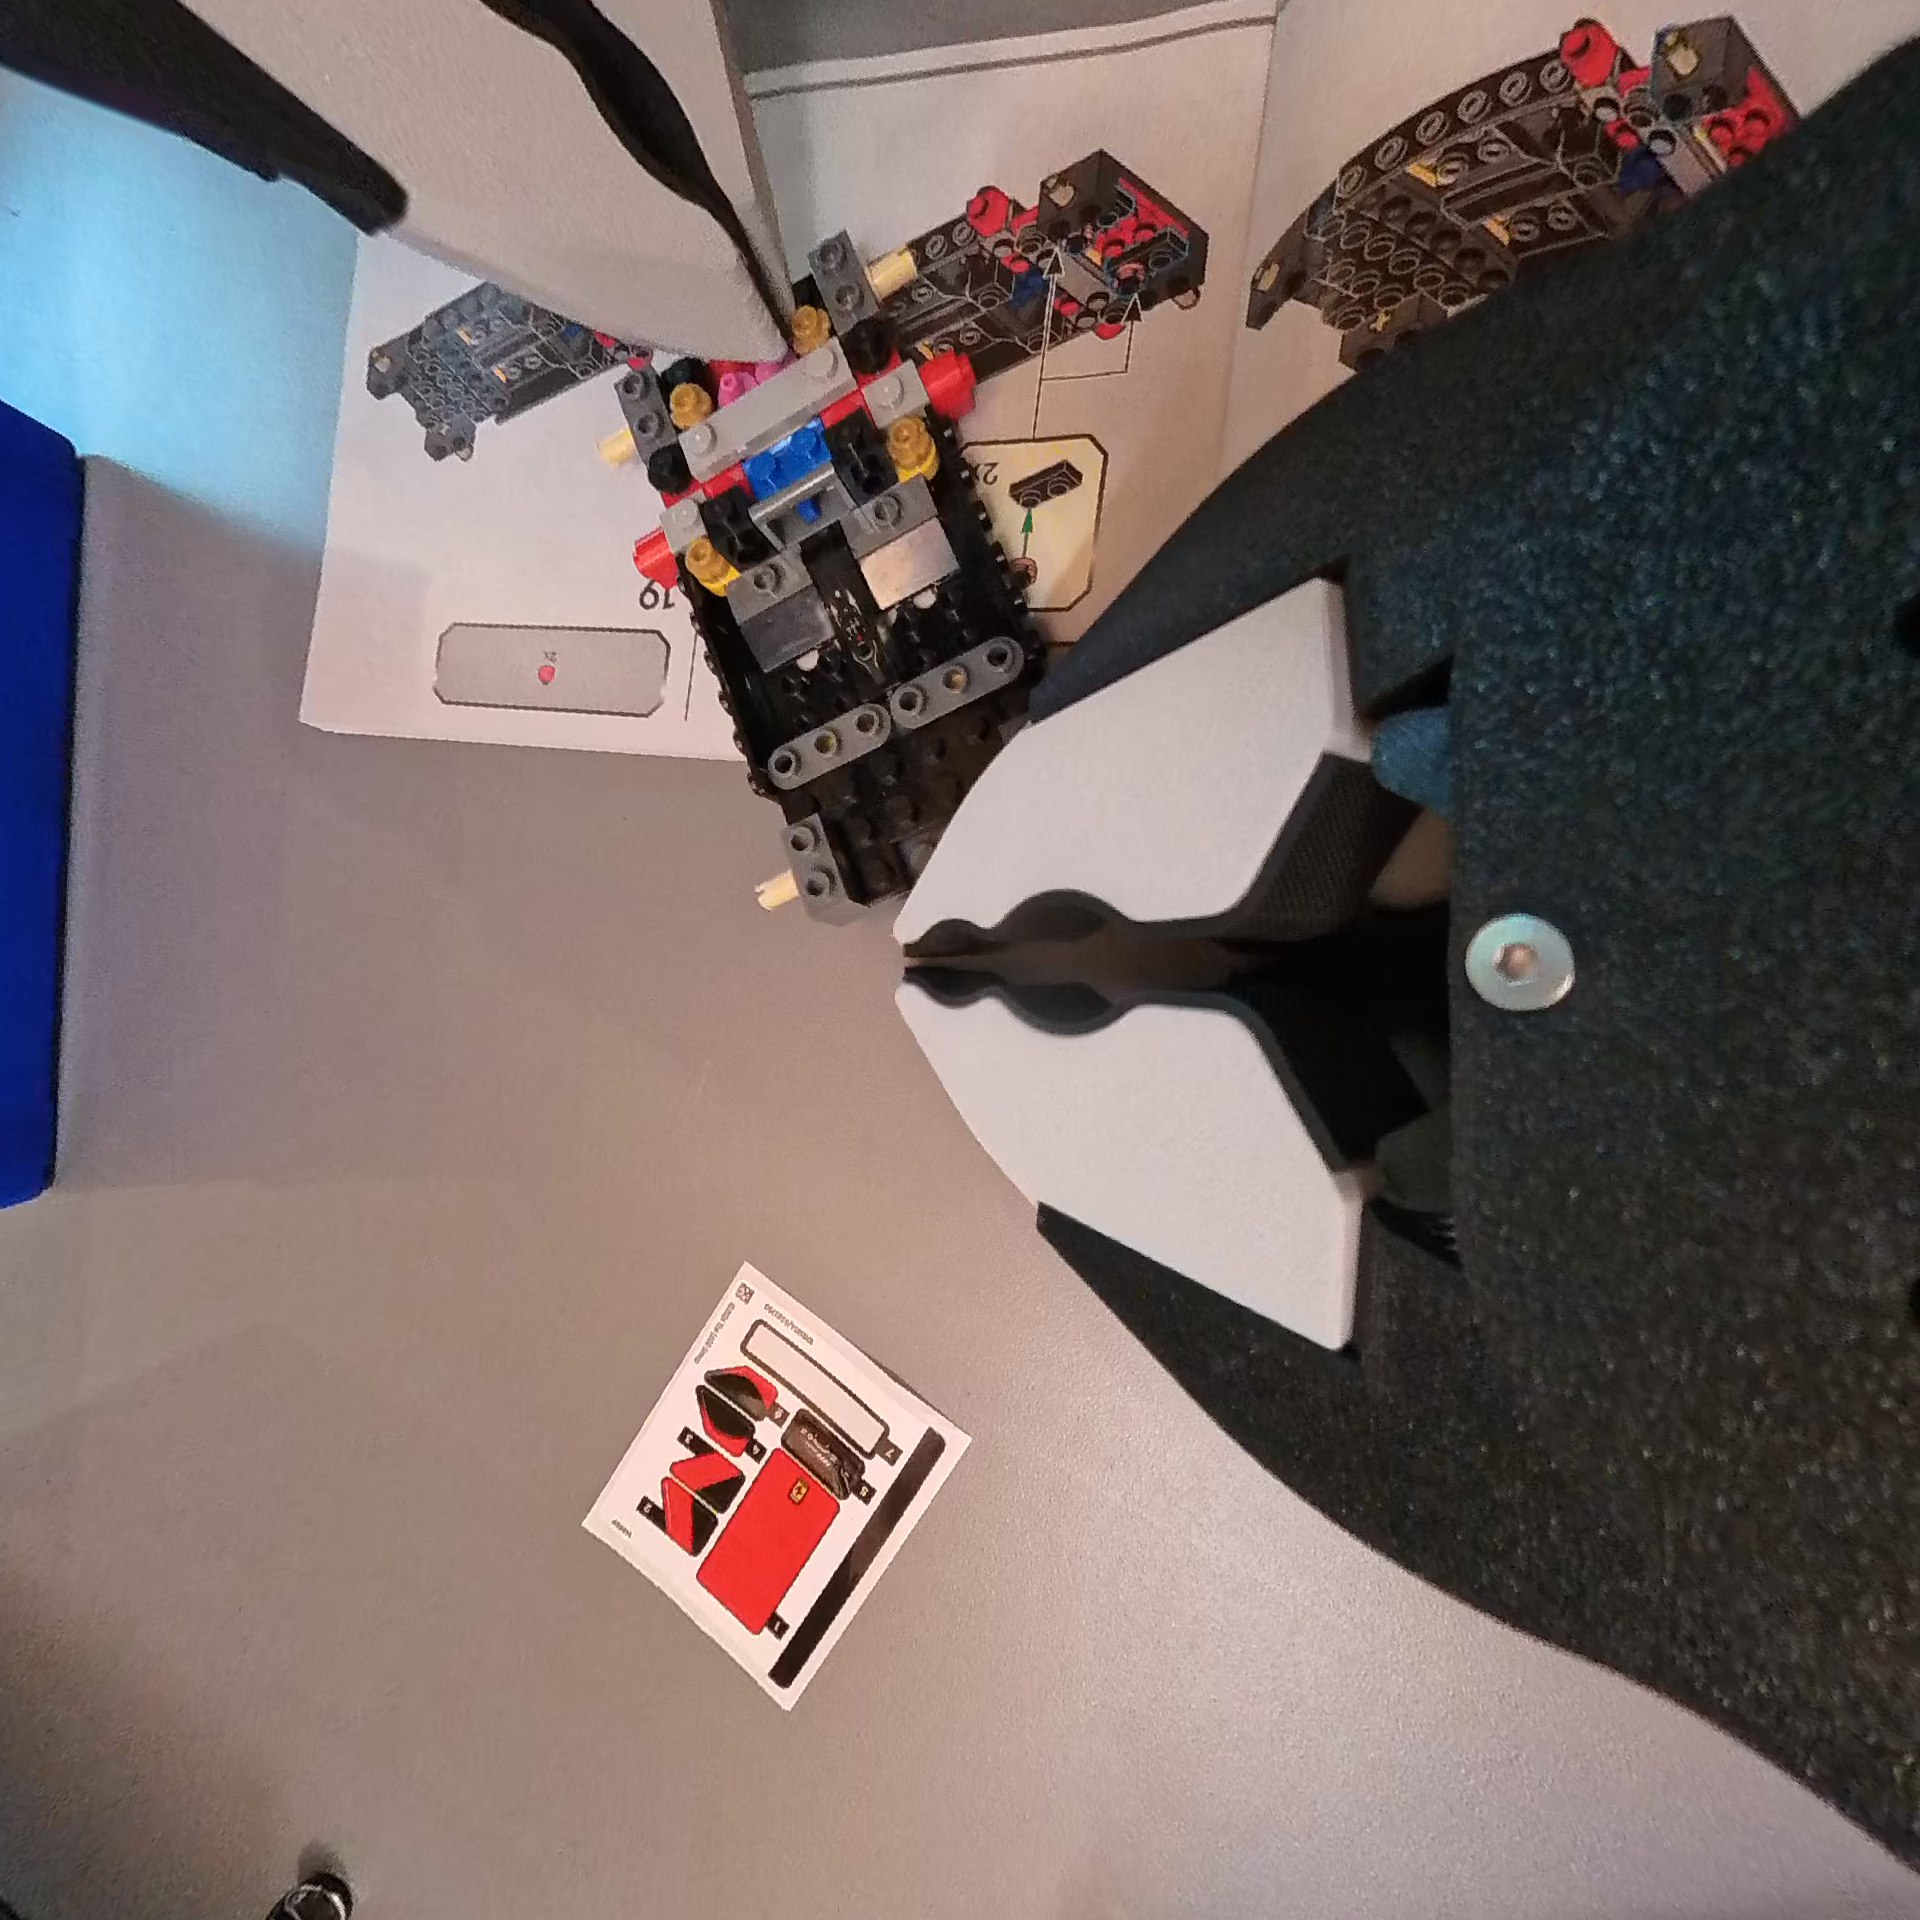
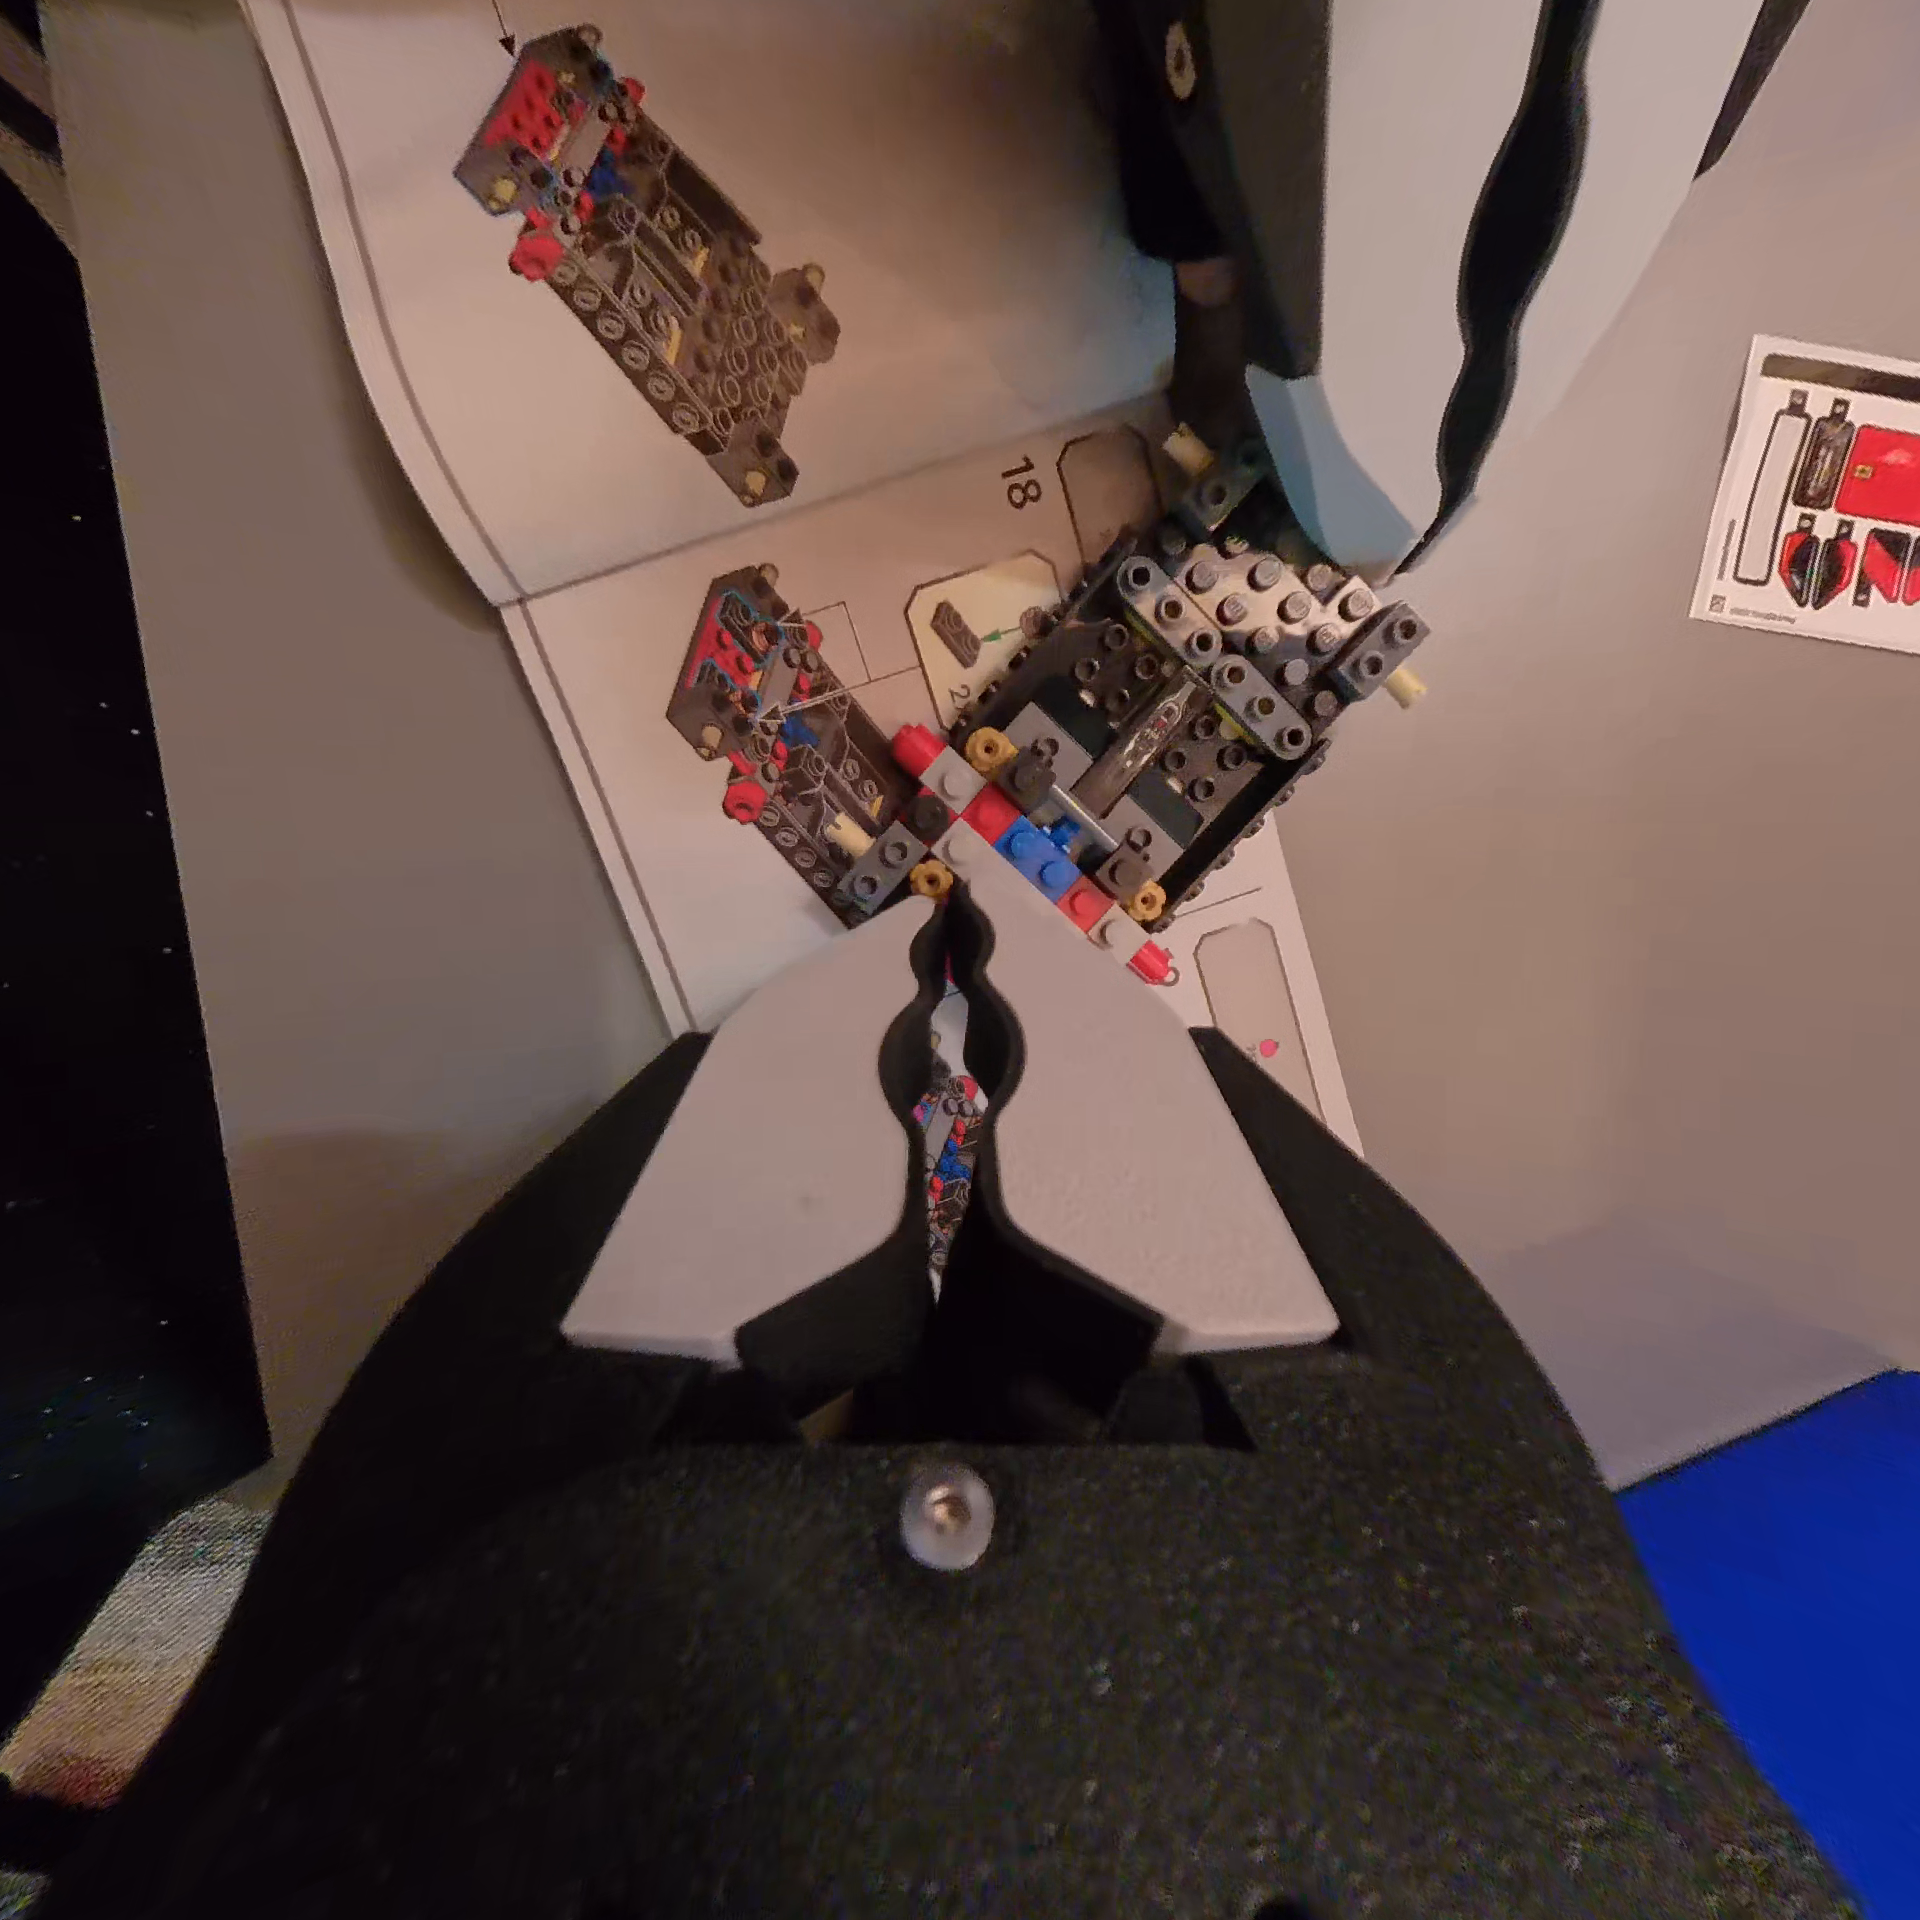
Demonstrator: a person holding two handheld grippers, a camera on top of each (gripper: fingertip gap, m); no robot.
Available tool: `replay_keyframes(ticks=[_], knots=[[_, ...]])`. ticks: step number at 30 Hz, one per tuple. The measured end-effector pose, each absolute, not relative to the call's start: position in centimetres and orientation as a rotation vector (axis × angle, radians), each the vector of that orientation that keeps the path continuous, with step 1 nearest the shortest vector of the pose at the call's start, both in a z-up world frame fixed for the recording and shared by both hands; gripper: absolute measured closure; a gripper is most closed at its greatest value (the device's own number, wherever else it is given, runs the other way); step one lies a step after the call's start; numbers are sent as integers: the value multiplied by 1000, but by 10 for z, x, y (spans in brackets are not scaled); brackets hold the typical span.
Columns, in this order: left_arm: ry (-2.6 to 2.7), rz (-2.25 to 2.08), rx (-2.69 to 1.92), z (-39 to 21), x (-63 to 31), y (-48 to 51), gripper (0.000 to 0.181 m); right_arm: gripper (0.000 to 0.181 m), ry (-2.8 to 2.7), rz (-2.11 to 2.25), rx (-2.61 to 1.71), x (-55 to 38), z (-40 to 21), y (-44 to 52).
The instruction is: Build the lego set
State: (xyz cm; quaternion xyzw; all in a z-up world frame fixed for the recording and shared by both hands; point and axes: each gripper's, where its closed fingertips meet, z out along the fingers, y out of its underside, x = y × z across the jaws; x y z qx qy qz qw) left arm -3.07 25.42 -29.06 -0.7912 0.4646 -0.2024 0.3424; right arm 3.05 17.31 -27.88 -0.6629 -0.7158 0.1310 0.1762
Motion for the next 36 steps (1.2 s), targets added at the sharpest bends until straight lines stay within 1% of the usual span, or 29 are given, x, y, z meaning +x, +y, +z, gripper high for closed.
replay_keyframes(ticks=[8,12,15,17,18,19,21,23,25,26,27,30,32,33,35,36], knots=[[1214,-521,-2055,-291,-30,254,181,181,-1986,430,-1943,31,-280,173],[1215,-514,-2055,-291,-30,255,180,181,-1978,421,-1890,31,-279,173],[1206,-505,-2052,-291,-32,257,176,181,-1916,584,-1887,31,-273,169],[1191,-520,-2063,-291,-32,258,174,139,-1750,744,-1879,28,-255,172],[1181,-522,-2070,-291,-33,259,172,138,-1706,765,-1887,31,-251,174],[1174,-520,-2073,-291,-34,260,170,133,-1688,741,-1900,38,-252,177],[1162,-510,-2077,-291,-35,262,166,119,-1691,672,-1886,47,-257,181],[1156,-472,-2081,-290,-39,265,158,104,-1706,661,-1856,50,-263,178],[1139,-449,-2079,-290,-42,269,148,82,-1720,620,-1844,50,-272,183],[1135,-441,-2089,-290,-44,269,143,76,-1739,601,-1822,48,-275,185],[1126,-432,-2092,-289,-46,271,137,75,-1760,599,-1788,45,-276,187],[1048,-419,-2062,-275,-53,278,126,74,-1774,645,-1794,29,-279,186],[977,-392,-2030,-256,-58,281,116,71,-1760,604,-1834,22,-284,188],[944,-369,-2003,-243,-61,283,113,72,-1739,588,-1844,19,-285,189],[906,-335,-1931,-214,-63,280,111,82,-1701,588,-1860,14,-285,187],[894,-322,-1892,-200,-63,277,111,94,-1684,569,-1874,13,-286,187]])
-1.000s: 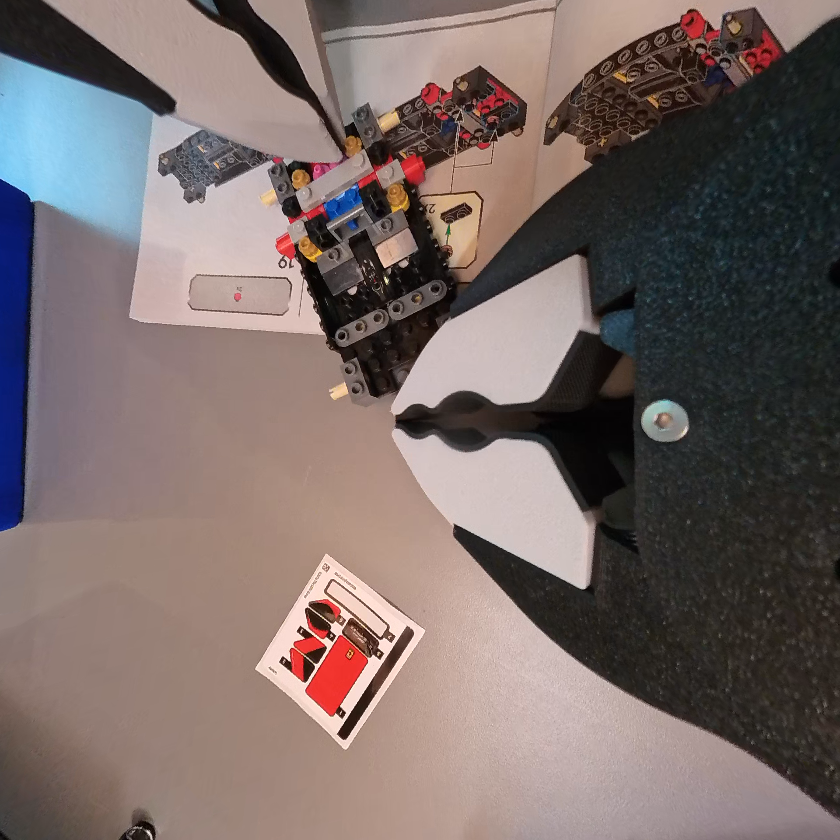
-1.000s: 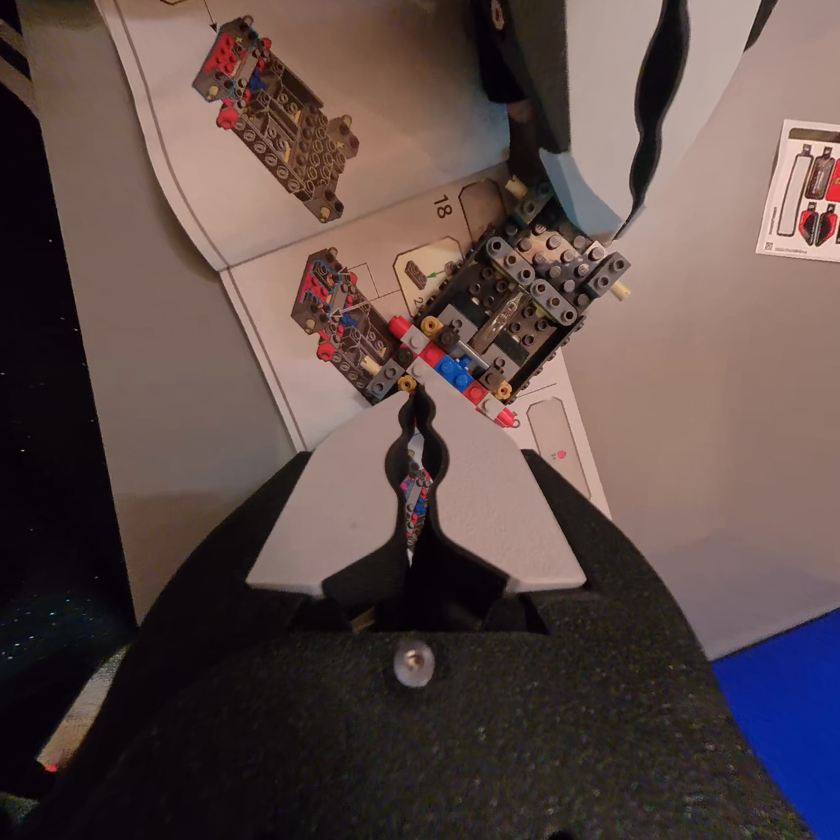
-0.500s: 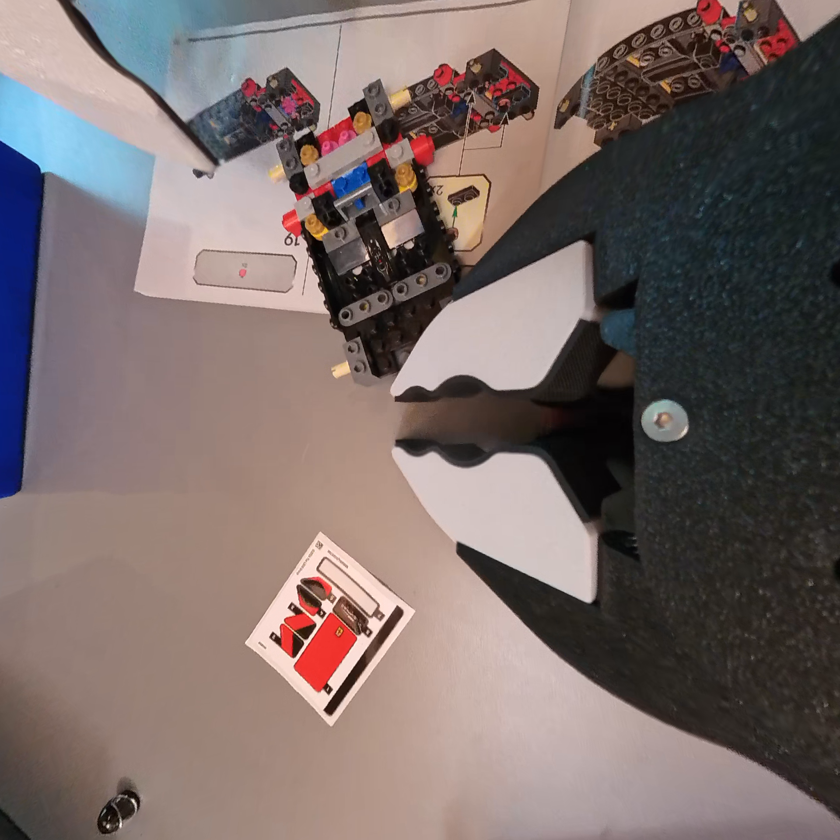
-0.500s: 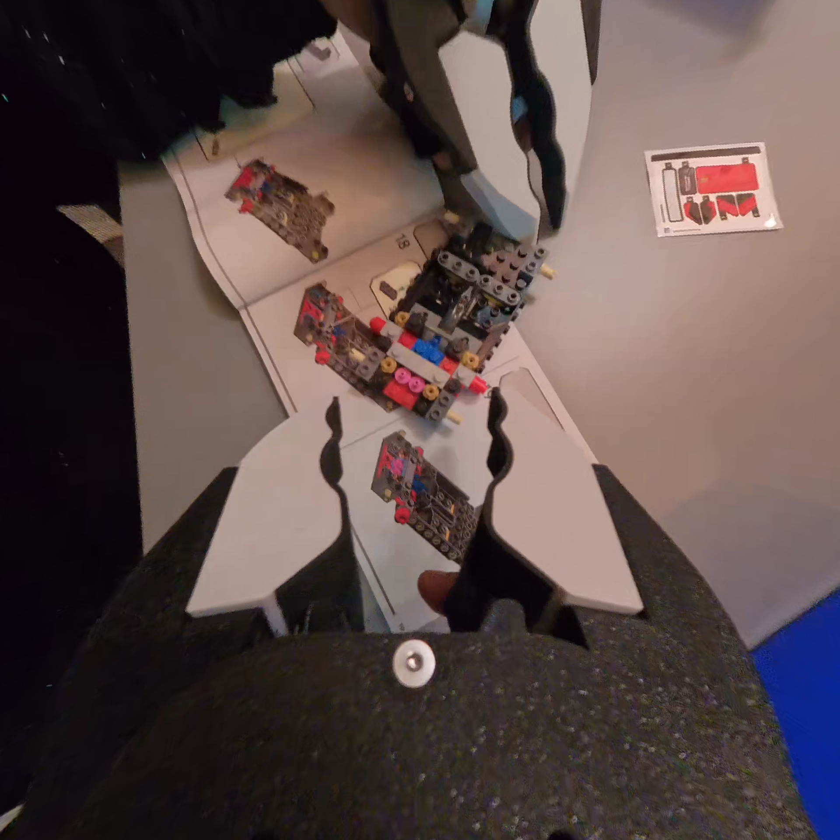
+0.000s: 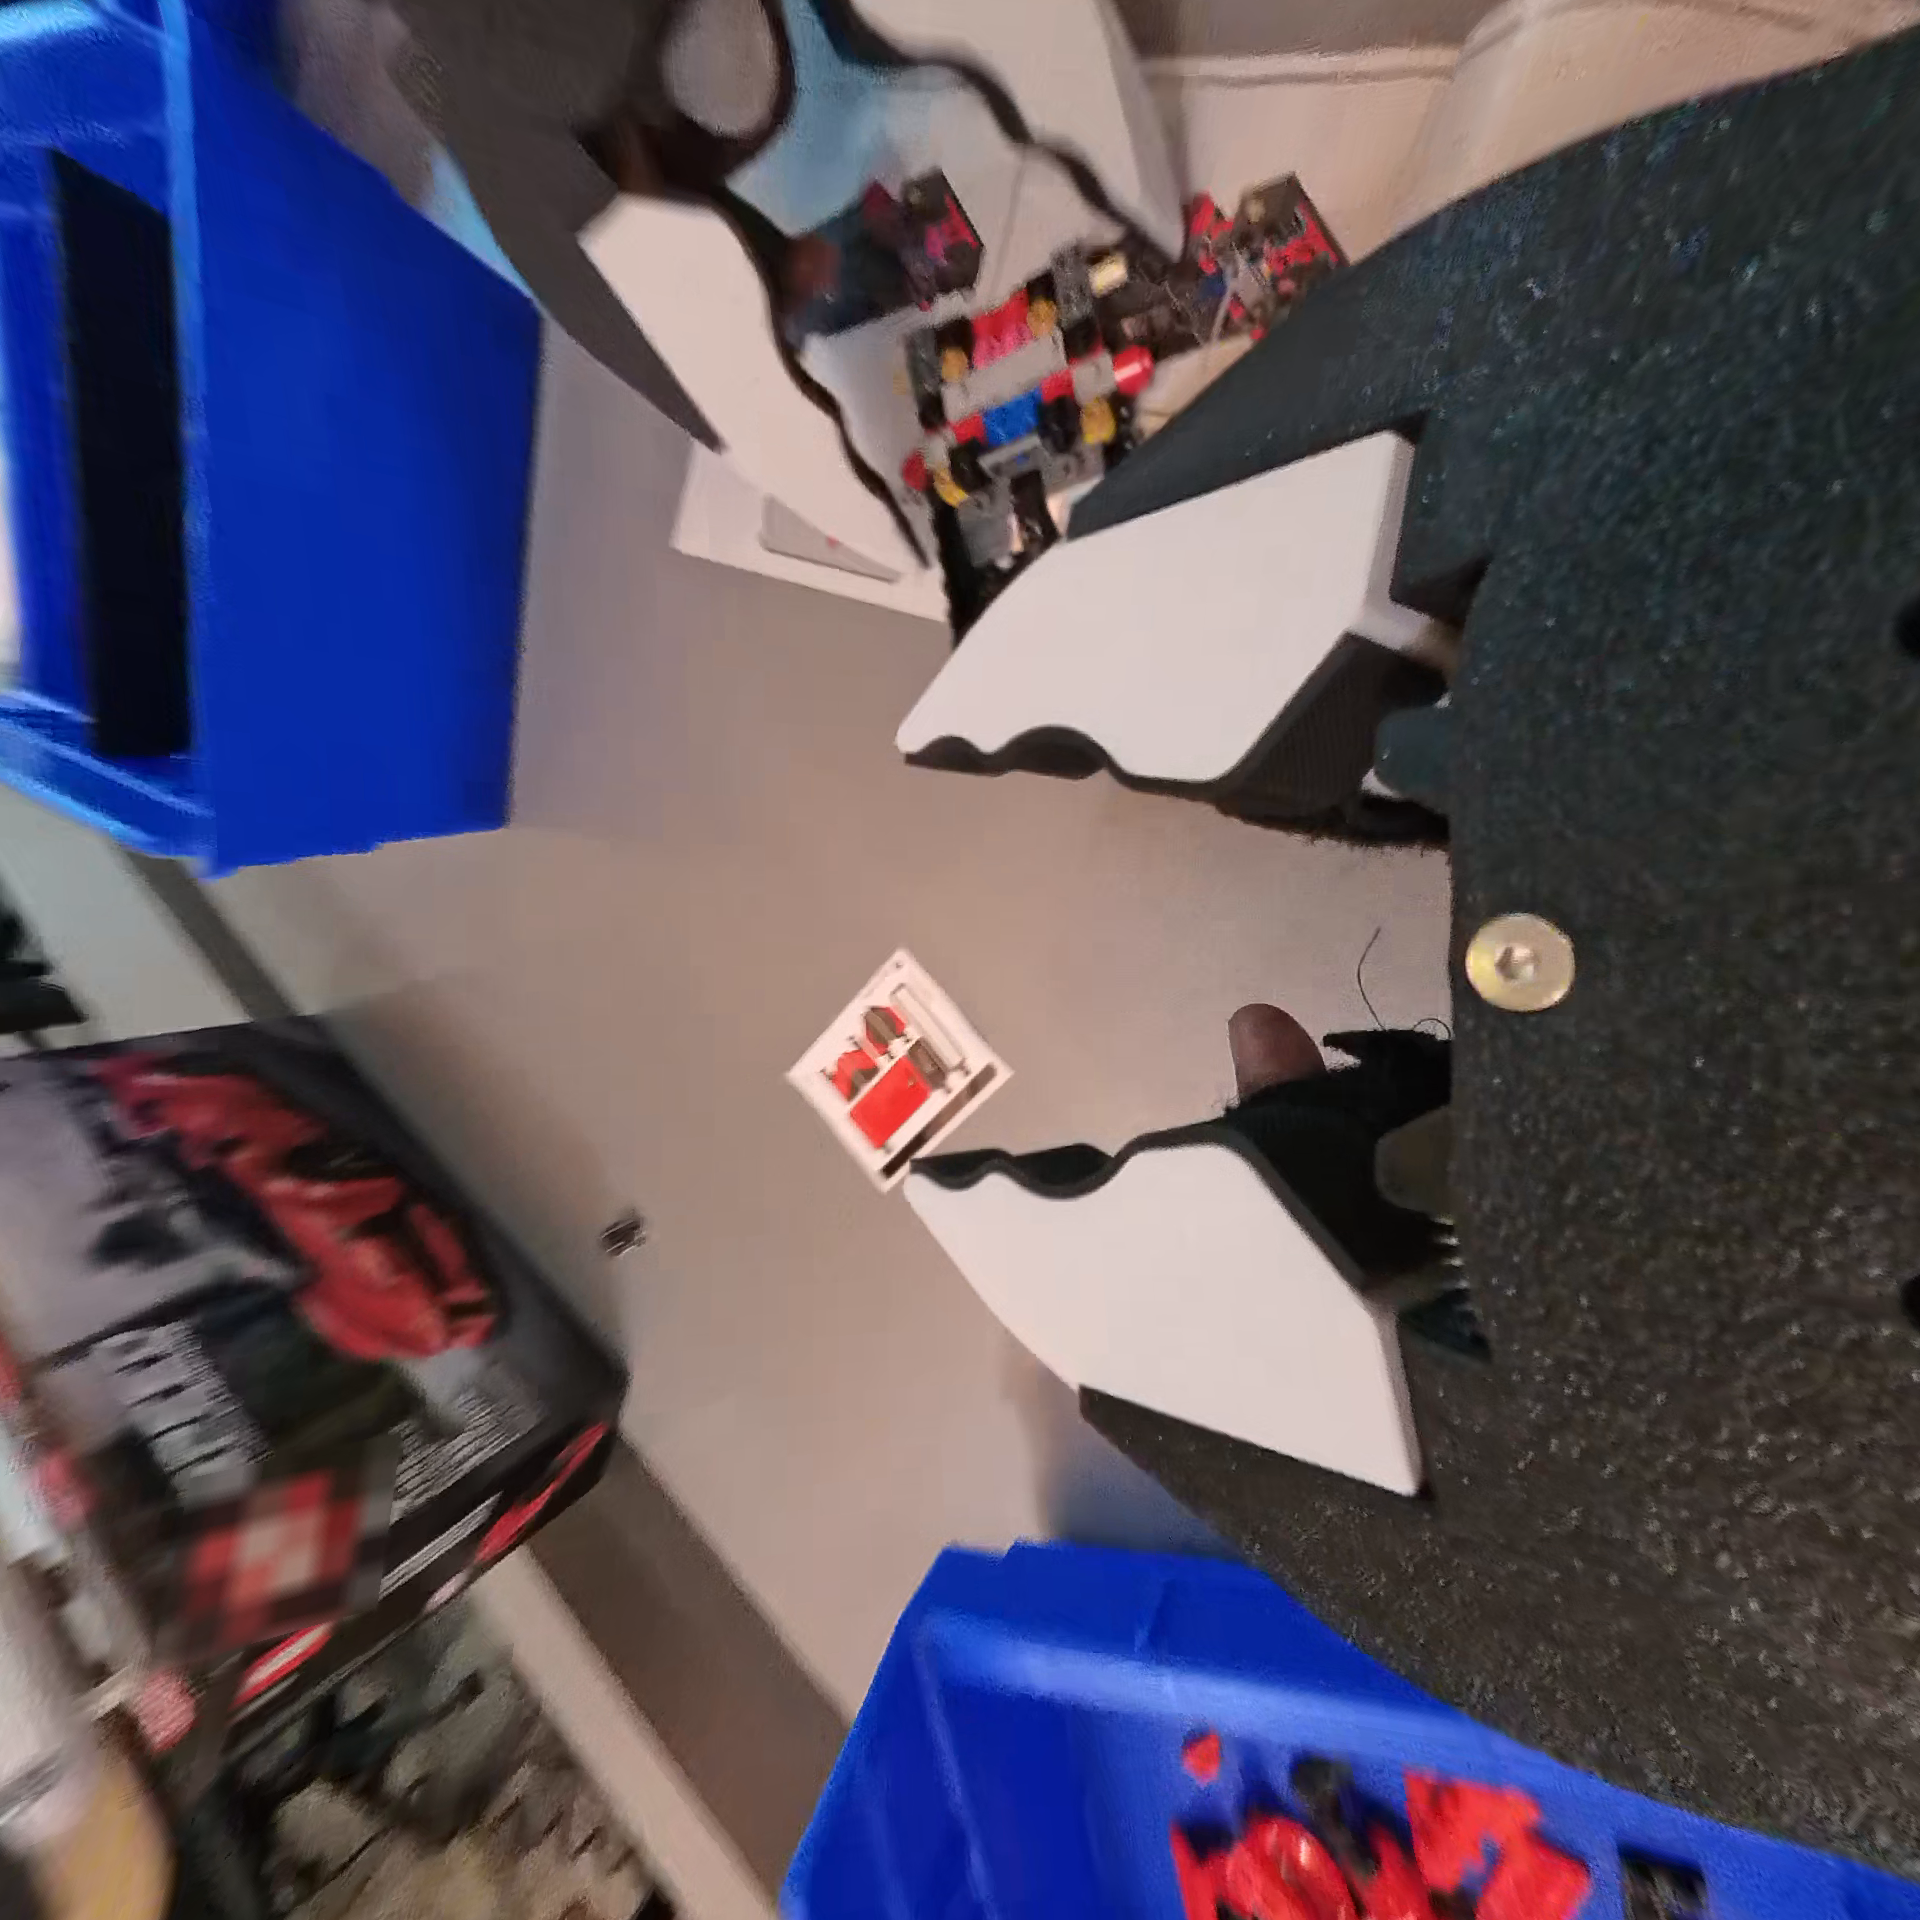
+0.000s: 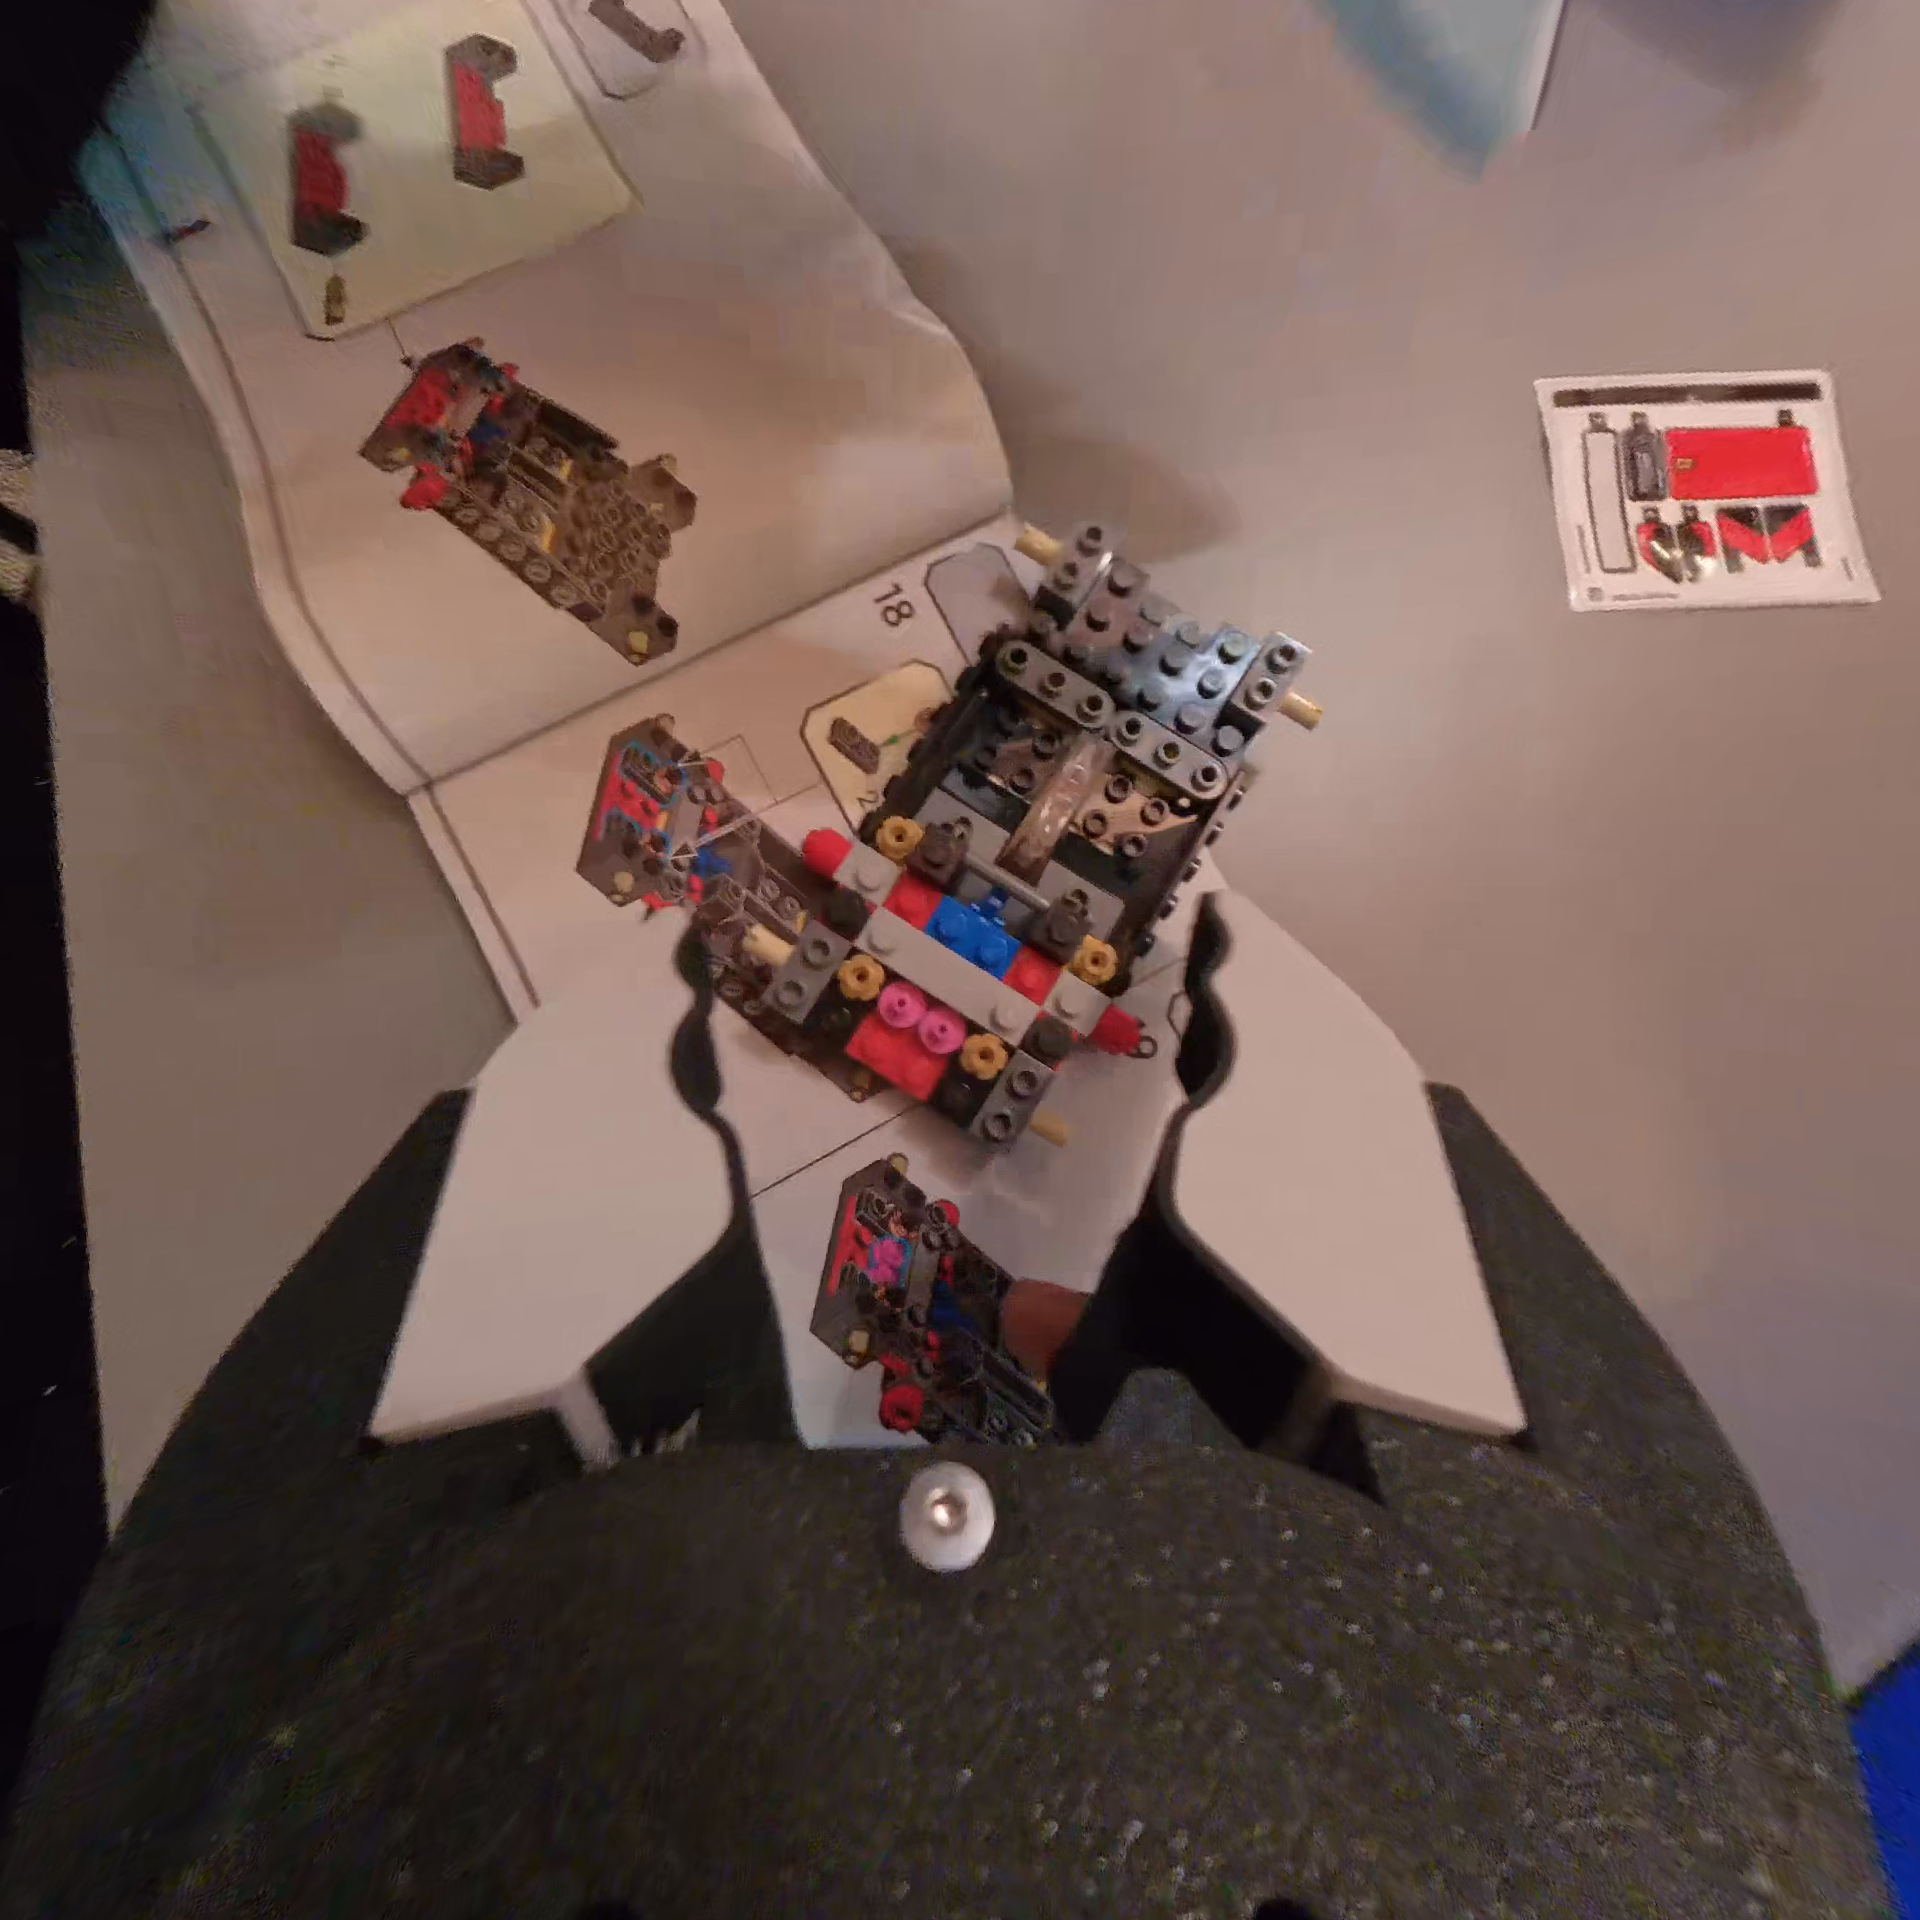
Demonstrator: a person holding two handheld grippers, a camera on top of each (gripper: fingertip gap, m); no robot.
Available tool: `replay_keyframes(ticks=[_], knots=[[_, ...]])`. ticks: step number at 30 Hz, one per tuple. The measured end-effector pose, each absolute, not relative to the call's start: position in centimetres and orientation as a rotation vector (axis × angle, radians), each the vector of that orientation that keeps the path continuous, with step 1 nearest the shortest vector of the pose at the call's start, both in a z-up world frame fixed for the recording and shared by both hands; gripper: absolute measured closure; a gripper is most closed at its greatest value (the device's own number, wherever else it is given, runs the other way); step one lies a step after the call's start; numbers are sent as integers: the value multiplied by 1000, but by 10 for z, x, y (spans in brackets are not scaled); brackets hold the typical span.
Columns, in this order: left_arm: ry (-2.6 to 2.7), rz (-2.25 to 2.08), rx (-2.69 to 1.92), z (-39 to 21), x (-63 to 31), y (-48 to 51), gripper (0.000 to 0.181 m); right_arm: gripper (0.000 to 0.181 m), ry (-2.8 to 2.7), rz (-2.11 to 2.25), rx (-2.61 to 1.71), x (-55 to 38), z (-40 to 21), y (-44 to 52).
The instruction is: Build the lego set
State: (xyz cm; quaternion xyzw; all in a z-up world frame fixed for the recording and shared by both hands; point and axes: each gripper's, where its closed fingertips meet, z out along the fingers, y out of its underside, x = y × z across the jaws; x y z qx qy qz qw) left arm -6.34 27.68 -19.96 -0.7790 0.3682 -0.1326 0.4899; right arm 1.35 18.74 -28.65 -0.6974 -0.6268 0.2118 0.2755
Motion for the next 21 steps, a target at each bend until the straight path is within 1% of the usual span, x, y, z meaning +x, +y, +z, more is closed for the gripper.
replay_keyframes(ticks=[1,3,4,6,8,12,18,21], knots=[[889,-309,-1854,-185,-63,273,112,101,-1663,549,-1887,14,-288,189],[869,-283,-1782,-158,-64,265,115,103,-1616,569,-1925,14,-289,189],[856,-274,-1747,-145,-65,260,117,103,-1592,582,-1953,15,-290,190],[820,-270,-1671,-123,-68,251,120,96,-1531,576,-1992,17,-291,195],[810,-267,-1605,-109,-73,240,125,105,-1470,552,-2005,18,-289,203],[810,-218,-1557,-100,-87,228,130,107,-1376,510,-2057,18,-289,221],[882,-196,-1560,-99,-94,212,131,106,-1159,450,-2193,20,-291,272],[904,-213,-1570,-98,-98,204,132,107,-1085,342,-2215,29,-291,294]])
